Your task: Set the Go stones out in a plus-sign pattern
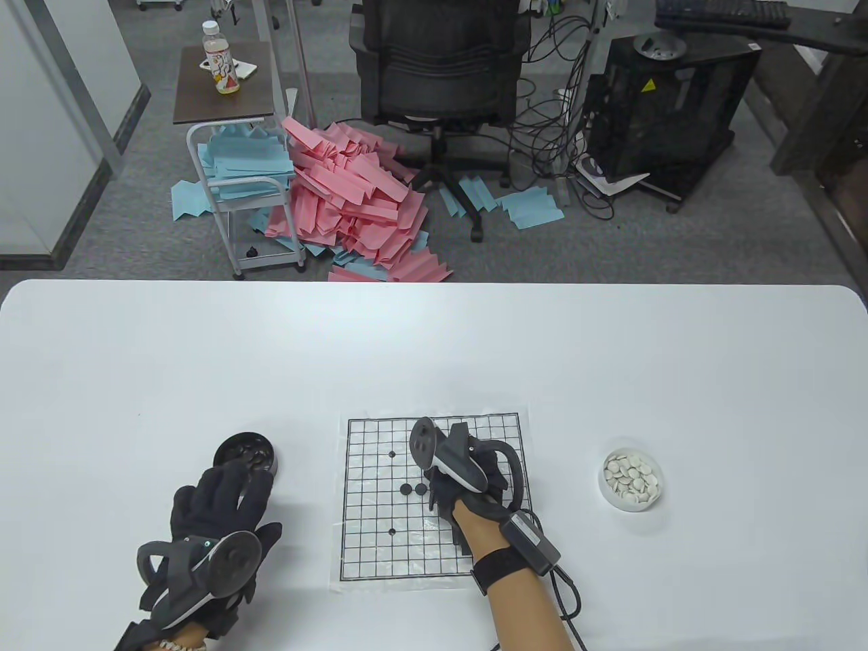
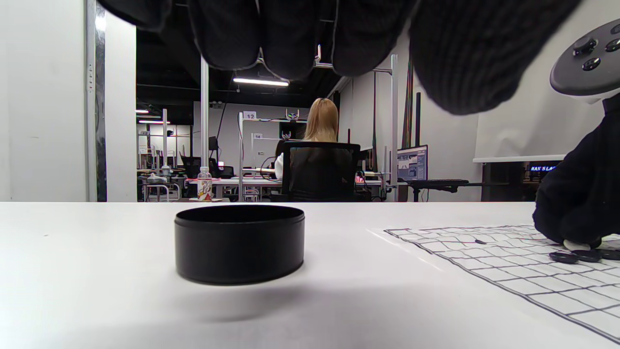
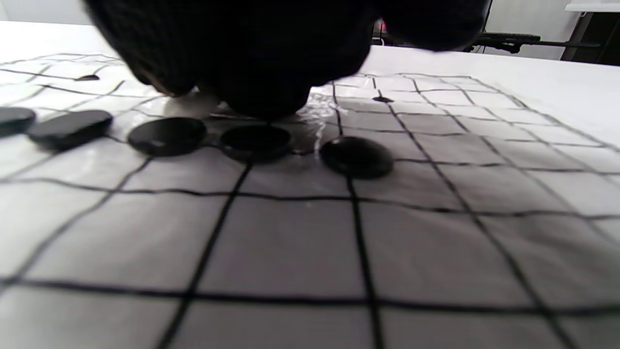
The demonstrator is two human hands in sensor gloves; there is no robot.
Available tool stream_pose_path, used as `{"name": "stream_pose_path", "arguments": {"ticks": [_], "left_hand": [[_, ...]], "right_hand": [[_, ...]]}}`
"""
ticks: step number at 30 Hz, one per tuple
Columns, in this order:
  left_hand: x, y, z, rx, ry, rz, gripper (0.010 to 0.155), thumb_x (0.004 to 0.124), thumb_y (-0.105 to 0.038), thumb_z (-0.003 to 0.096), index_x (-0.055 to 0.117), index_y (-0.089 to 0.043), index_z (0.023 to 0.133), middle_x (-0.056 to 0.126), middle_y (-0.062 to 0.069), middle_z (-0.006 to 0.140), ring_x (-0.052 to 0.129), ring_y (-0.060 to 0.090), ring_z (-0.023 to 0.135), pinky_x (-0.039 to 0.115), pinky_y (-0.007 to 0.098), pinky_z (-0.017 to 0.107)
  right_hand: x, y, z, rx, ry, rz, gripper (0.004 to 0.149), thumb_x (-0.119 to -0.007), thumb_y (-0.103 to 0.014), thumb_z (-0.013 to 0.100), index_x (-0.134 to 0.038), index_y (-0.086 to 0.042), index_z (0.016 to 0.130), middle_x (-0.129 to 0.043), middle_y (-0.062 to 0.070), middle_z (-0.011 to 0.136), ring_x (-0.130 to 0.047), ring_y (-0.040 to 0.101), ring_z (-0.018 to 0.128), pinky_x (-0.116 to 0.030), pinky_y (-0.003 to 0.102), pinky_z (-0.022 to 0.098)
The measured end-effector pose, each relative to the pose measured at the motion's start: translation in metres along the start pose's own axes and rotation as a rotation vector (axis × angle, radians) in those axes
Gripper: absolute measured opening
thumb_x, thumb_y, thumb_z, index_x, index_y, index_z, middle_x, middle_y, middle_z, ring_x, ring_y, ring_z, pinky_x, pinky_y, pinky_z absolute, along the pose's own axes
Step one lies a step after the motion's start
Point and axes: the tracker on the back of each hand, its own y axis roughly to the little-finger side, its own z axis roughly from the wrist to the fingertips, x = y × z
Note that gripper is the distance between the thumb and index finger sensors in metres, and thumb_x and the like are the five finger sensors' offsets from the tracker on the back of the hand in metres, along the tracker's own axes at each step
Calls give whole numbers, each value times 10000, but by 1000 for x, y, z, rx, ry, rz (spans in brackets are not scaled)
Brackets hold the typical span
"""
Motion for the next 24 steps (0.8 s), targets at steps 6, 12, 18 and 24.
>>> {"name": "stream_pose_path", "arguments": {"ticks": [6, 12, 18, 24], "left_hand": [[1, -1, 0, 4, 6, -1, 763, 805, -542, 396, 570, -298, 1079, 567, 139, 1195, 619, 469, 1081, 505, 705, 719], [1, -1, 0, 3, 8, -1, 762, 806, -541, 396, 571, -298, 1080, 568, 138, 1195, 619, 470, 1081, 505, 705, 719], [1, -2, 0, 7, 18, -7, 764, 805, -543, 396, 569, -298, 1080, 566, 139, 1195, 617, 471, 1081, 507, 704, 717], [2, -3, 1, 10, 20, -4, 764, 806, -541, 396, 570, -296, 1080, 567, 139, 1194, 620, 473, 1078, 509, 704, 717]], "right_hand": [[15, 21, -4, -2, 41, 2, 465, -890, -399, 391, -836, -334, 848, -949, -27, 804, -983, 97, 512, -834, 353, 432], [40, 67, -10, -78, 86, -50, 509, -890, -400, 395, -817, -308, 890, -924, -8, 863, -997, 121, 582, -835, 361, 444], [59, 129, -22, -193, 113, -44, 512, -892, -399, 396, -814, -309, 894, -911, -2, 883, -991, 130, 606, -831, 367, 453], [59, 183, -32, -316, 98, -46, 515, -891, -396, 399, -812, -302, 899, -908, 5, 887, -990, 135, 616, -832, 367, 451]]}}
